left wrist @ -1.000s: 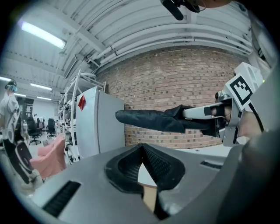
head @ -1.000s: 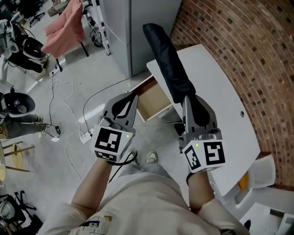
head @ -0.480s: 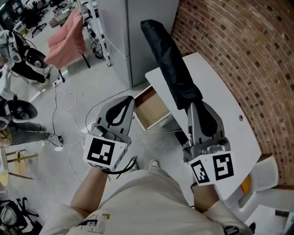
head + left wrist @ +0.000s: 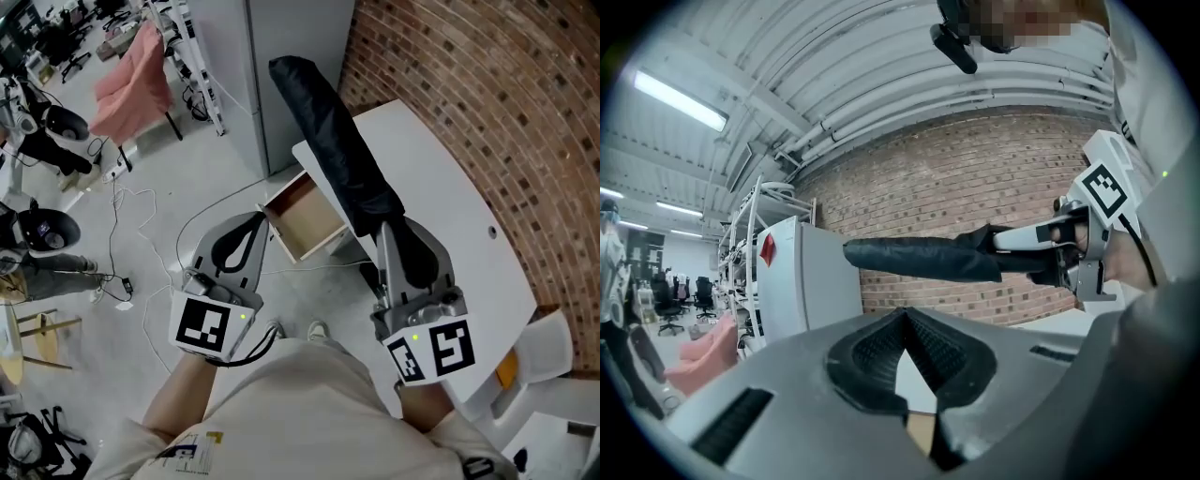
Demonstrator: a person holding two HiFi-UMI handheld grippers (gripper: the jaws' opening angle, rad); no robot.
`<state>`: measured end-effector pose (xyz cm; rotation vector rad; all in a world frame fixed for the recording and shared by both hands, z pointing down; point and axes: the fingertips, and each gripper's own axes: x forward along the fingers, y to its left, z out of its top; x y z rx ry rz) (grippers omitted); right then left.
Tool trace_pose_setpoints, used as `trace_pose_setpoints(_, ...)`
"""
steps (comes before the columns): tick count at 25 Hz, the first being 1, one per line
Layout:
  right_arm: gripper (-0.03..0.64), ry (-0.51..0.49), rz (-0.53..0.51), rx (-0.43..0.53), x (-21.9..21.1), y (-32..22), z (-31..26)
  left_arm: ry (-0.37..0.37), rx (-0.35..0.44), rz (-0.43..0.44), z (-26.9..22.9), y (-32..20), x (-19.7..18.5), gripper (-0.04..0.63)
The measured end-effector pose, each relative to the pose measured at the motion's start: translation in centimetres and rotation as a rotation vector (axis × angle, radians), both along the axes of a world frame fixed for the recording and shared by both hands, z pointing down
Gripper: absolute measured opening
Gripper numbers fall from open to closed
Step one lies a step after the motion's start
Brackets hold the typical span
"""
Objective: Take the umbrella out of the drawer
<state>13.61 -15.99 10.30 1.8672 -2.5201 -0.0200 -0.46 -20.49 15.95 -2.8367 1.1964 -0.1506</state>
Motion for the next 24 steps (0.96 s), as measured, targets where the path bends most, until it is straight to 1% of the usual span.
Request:
trace_pose_setpoints(8,0.020,-0.013,-0.018,-0.051,0.1,-0.2,2.0,-0.021,0.012,-0.008,-0.1,0.3,0.3,0.008)
trace_pose_setpoints(16,0.020,-0.021,-0.018,-0.058,0.4,0.1,1.8,-0.018,-0.004,-0.013,0.1,0.8,0.3,0.008)
trace_pose_setpoints(24,0.020,-0.017,-0.007,-0.071,0.5,0.7,2.3,-0.022,0.001,-0.007,0.2,1.5,0.3,0.008)
